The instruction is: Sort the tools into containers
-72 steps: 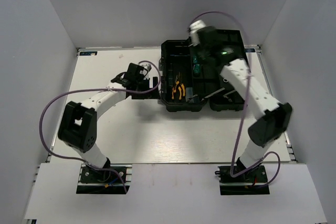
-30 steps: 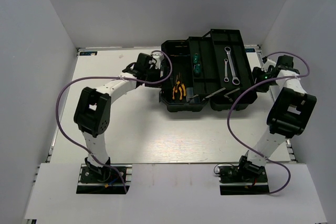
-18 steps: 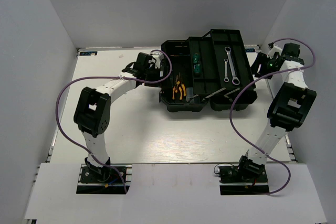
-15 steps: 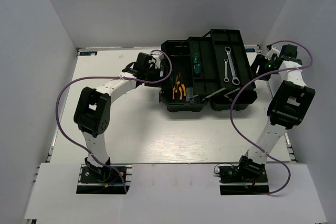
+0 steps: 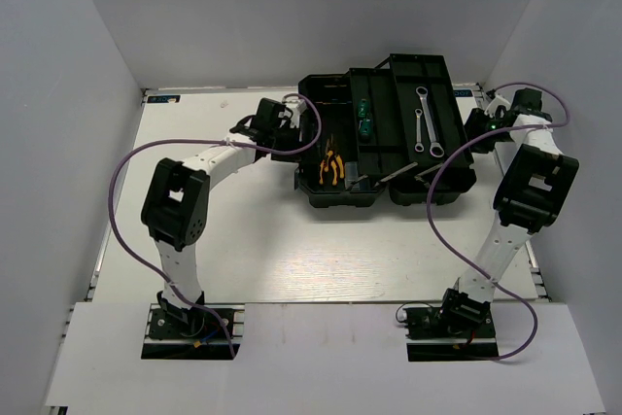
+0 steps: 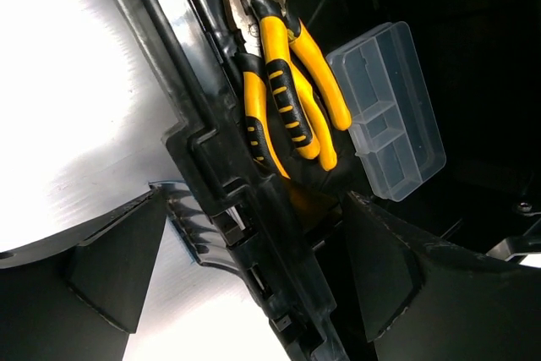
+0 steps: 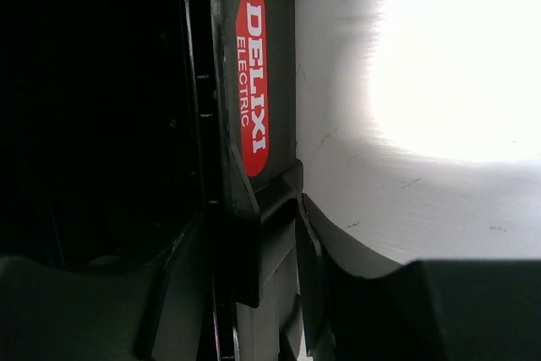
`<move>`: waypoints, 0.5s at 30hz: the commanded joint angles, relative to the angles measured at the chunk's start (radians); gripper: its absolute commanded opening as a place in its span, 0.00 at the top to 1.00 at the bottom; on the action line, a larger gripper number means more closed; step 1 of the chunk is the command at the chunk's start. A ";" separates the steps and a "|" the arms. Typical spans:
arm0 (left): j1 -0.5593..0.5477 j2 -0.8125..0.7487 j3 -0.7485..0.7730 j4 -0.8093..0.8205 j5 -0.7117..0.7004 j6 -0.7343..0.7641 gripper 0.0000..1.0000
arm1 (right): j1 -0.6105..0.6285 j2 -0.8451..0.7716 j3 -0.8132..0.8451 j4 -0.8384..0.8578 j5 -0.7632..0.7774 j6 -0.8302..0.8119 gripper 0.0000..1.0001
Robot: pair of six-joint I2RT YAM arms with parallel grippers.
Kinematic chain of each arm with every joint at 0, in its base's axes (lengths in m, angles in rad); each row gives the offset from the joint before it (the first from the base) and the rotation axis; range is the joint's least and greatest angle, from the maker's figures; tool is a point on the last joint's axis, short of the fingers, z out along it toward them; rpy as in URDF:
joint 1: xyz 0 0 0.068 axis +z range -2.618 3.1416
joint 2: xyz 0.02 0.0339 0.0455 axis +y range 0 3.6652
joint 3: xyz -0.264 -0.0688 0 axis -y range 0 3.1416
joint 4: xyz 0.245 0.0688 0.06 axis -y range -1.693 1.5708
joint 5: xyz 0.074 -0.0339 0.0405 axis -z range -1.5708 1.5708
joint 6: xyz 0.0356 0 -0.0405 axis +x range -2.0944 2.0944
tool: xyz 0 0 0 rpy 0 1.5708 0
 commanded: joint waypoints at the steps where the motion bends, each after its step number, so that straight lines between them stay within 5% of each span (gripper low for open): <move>1: 0.001 -0.002 0.028 -0.010 -0.002 0.010 0.08 | -0.005 -0.054 0.004 0.072 0.003 0.011 0.80; 4: 0.001 0.007 0.028 -0.010 -0.002 0.010 0.13 | -0.002 -0.074 0.007 0.059 0.000 -0.008 1.00; 15: -0.009 0.036 0.047 -0.031 -0.021 0.010 0.25 | 0.037 -0.307 -0.005 0.034 0.007 -0.072 1.00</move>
